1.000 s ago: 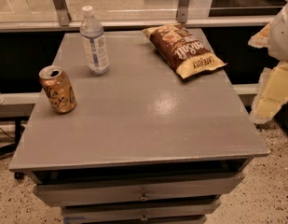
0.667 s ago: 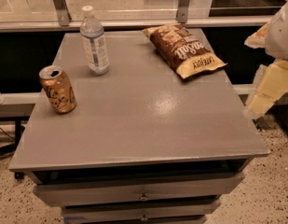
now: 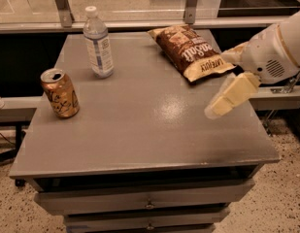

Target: Pick orange can

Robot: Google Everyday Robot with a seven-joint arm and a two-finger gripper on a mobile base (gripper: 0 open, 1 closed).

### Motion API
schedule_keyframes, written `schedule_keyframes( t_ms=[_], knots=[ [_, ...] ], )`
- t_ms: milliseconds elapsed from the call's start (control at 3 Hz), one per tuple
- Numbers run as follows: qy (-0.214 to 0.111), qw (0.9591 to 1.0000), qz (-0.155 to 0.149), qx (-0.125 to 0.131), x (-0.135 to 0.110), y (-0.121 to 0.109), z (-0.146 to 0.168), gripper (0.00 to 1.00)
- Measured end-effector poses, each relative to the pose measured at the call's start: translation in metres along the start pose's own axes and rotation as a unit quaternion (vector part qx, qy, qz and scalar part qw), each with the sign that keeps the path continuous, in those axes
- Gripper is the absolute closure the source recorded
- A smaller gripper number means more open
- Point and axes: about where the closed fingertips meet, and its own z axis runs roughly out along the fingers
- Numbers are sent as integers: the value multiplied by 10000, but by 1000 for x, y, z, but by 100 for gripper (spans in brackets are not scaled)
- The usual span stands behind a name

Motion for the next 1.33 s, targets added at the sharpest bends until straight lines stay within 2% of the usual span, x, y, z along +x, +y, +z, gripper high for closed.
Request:
schedule_keyframes(
  t_ms=[333, 667, 1000, 1333],
  knots=[
    [-1089, 9939, 71, -129, -52, 18, 28, 0],
    [-1681, 9855, 163, -153, -94, 24, 30, 0],
    [-1683, 9855, 162, -154, -94, 24, 30, 0],
    [-1914, 9812, 67, -220, -98, 32, 49, 0]
  ],
)
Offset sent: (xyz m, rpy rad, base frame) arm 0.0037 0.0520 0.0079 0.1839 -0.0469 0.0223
